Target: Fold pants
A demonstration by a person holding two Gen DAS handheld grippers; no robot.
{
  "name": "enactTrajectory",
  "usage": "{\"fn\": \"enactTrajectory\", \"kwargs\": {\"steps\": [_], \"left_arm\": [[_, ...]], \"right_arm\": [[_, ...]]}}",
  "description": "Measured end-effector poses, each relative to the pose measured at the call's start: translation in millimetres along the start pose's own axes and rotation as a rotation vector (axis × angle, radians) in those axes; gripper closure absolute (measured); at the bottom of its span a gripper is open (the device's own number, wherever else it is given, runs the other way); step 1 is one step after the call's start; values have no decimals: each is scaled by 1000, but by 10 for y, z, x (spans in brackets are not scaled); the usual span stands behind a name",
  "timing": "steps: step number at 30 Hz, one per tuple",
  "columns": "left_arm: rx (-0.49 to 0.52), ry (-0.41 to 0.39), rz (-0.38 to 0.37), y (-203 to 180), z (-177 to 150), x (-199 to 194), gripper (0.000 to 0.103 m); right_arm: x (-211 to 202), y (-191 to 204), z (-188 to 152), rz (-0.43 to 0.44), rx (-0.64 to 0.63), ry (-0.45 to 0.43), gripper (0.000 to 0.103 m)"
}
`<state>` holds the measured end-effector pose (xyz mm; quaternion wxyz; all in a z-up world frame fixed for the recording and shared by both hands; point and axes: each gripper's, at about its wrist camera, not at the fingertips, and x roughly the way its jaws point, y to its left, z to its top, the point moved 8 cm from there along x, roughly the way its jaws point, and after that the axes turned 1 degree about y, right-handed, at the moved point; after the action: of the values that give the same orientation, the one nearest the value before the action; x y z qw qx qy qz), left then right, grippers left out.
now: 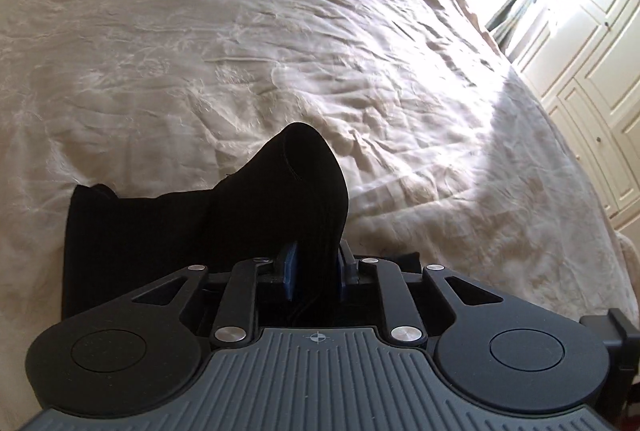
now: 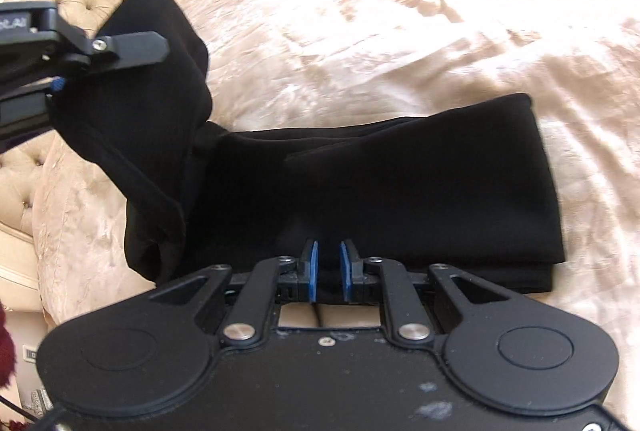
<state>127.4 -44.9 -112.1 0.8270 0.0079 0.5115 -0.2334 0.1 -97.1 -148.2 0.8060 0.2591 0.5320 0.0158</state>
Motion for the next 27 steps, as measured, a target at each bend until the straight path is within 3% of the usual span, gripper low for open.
{"fn": "enactTrajectory", "kwargs": {"steps": [4,11,14,21,27], "left_arm": [[23,57,-28,-217,-156,188,85],[64,-12,-30,-321,-24,-94,84],[70,-21,43,-90,9,-160,84],[-18,51,236,914,-136,-114,84],[-57,166,281,1464,-354,95,83]], "right_arm": [[-124,-339,58,-32,19,6,88],[-260,-632,56,-68,43,3,84],[-330,-657,97,-81,38,-23,80],[-191,-543,353,-87,18,-89,67],[76,-453,470,-92,27,-74,63]]}}
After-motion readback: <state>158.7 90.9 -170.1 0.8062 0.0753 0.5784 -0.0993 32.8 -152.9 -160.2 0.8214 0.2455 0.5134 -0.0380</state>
